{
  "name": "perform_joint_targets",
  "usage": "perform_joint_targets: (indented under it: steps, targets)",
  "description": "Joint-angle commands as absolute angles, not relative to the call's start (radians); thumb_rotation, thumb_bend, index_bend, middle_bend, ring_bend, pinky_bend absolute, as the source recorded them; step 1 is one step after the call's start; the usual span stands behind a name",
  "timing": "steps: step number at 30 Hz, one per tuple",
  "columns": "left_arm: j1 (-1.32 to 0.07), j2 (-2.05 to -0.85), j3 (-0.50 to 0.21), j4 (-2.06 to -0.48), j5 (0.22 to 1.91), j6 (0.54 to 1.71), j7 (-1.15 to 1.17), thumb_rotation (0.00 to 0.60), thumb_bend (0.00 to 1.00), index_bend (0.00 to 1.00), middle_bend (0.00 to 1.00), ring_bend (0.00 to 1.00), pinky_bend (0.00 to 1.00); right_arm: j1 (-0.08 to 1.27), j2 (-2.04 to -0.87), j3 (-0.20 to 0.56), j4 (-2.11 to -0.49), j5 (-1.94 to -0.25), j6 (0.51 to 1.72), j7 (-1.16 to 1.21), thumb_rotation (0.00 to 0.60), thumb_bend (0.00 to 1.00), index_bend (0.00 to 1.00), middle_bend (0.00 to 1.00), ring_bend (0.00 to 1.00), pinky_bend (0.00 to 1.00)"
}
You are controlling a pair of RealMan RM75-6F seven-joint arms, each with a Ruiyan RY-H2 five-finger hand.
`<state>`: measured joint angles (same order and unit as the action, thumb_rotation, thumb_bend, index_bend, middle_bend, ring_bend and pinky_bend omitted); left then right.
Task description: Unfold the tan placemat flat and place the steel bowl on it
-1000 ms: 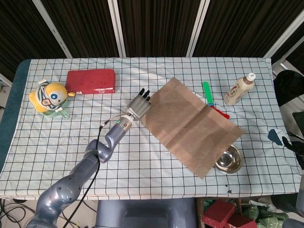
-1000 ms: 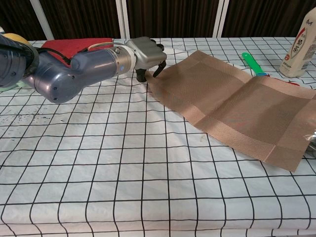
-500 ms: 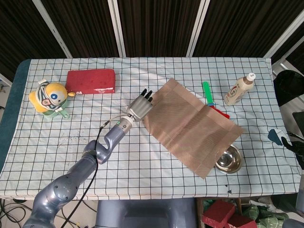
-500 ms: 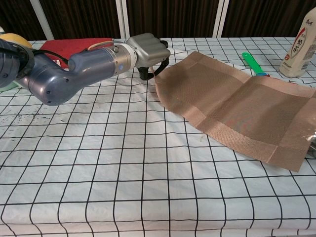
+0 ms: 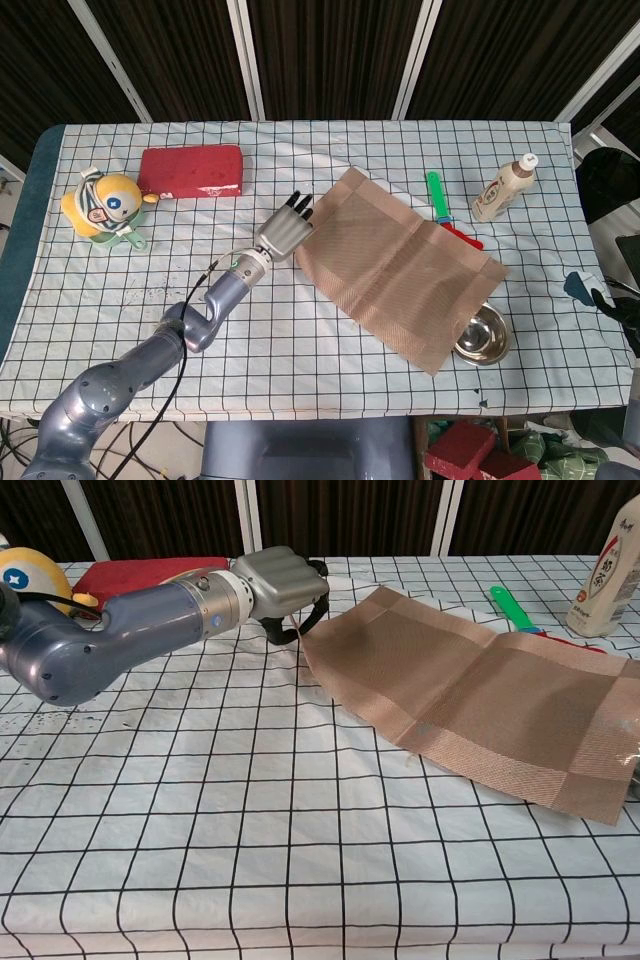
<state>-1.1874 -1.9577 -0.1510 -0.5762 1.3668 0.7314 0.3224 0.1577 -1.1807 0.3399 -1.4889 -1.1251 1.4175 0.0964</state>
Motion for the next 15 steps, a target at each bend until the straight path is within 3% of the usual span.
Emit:
perform_joint_targets:
  steps: [1, 9, 15]
  targets:
    - [-1.121, -1.875, -0.142, -0.734, 1.353, 0.787, 0.393, 0.600, 0.41, 0.65, 0.26, 0.05, 0.13, 0.158, -1.181, 0.339, -1.490, -1.126, 1.417, 0.097, 0.600, 0.14, 0.10, 0.00, 0.03, 0.17]
    - [-0.995, -1.689, -0.111, -1.201, 1.251, 0.858, 0.664, 0.600, 0.41, 0.65, 0.26, 0.05, 0.13, 0.157, -1.182, 0.334, -1.501, -1.132, 1.417, 0.096, 0.600, 0.14, 0.10, 0.00, 0.03, 0.17]
    - [-0.949, -1.630, -0.077, -1.386, 1.173, 0.904, 0.832, 0.600, 0.41, 0.65, 0.27, 0.05, 0.13, 0.157, -1.180, 0.336, -1.504, -1.127, 1.411, 0.102, 0.600, 0.14, 0.10, 0.00, 0.03, 0.17]
